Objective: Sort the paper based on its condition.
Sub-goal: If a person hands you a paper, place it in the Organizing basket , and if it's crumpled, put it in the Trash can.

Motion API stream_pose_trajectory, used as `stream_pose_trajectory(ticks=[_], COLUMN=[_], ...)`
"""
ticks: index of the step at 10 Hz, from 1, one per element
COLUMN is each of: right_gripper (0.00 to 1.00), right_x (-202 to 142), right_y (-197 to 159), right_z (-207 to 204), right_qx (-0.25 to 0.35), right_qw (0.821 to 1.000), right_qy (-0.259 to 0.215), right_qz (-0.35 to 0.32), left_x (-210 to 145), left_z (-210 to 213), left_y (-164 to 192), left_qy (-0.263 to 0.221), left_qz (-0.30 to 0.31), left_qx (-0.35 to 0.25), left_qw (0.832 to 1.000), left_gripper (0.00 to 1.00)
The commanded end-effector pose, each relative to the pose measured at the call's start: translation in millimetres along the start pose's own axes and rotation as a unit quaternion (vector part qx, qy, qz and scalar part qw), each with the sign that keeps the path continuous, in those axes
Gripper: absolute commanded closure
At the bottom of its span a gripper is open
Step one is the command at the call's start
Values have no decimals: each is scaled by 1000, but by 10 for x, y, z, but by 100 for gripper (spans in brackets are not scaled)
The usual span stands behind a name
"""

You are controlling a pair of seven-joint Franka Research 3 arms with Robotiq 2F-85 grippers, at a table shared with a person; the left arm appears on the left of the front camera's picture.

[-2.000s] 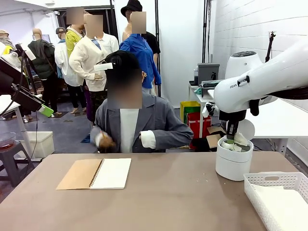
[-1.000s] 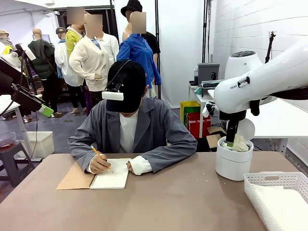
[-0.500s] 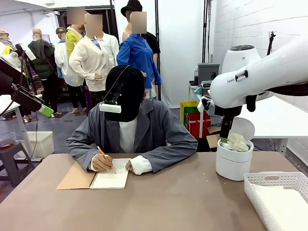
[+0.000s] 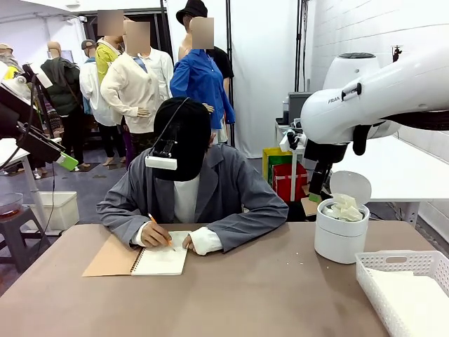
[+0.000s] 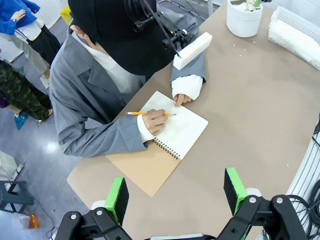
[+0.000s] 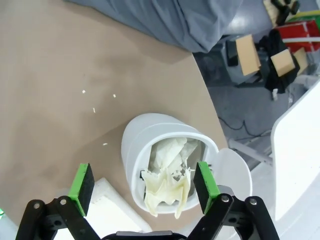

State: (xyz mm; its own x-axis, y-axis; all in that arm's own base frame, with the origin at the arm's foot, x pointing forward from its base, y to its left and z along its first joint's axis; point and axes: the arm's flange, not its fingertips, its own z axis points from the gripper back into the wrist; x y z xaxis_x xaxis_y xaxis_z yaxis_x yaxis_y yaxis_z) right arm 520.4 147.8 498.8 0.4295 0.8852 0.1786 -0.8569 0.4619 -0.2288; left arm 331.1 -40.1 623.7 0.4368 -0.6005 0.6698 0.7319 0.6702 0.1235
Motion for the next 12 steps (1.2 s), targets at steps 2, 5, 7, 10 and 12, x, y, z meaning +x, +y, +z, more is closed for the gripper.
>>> stream_pose_trajectory(ticks=[2, 5, 7, 10, 12], right_gripper=[0, 0, 0, 0, 0], right_x=[-37, -22, 43, 285, 471], right_y=[-50, 173, 420, 692, 812], right_z=[-60, 298, 570, 845, 989], right_qx=[-14, 11, 37, 56, 51], right_qw=[1000, 999, 997, 993, 992], right_qy=[16, -30, -44, -74, -95], right_qz=[11, 30, 50, 74, 70], left_x=[-1, -1, -1, -1, -1], left_z=[3, 3, 3, 3, 3], left_y=[17, 17, 17, 17, 17], left_qy=[-3, -3, -3, -3, -3], left_qz=[1, 1, 1, 1, 1], left_qx=[1, 1, 1, 1, 1], left_qw=[1000, 1000, 1000, 1000, 1000], left_gripper=[0, 0, 0, 0, 0])
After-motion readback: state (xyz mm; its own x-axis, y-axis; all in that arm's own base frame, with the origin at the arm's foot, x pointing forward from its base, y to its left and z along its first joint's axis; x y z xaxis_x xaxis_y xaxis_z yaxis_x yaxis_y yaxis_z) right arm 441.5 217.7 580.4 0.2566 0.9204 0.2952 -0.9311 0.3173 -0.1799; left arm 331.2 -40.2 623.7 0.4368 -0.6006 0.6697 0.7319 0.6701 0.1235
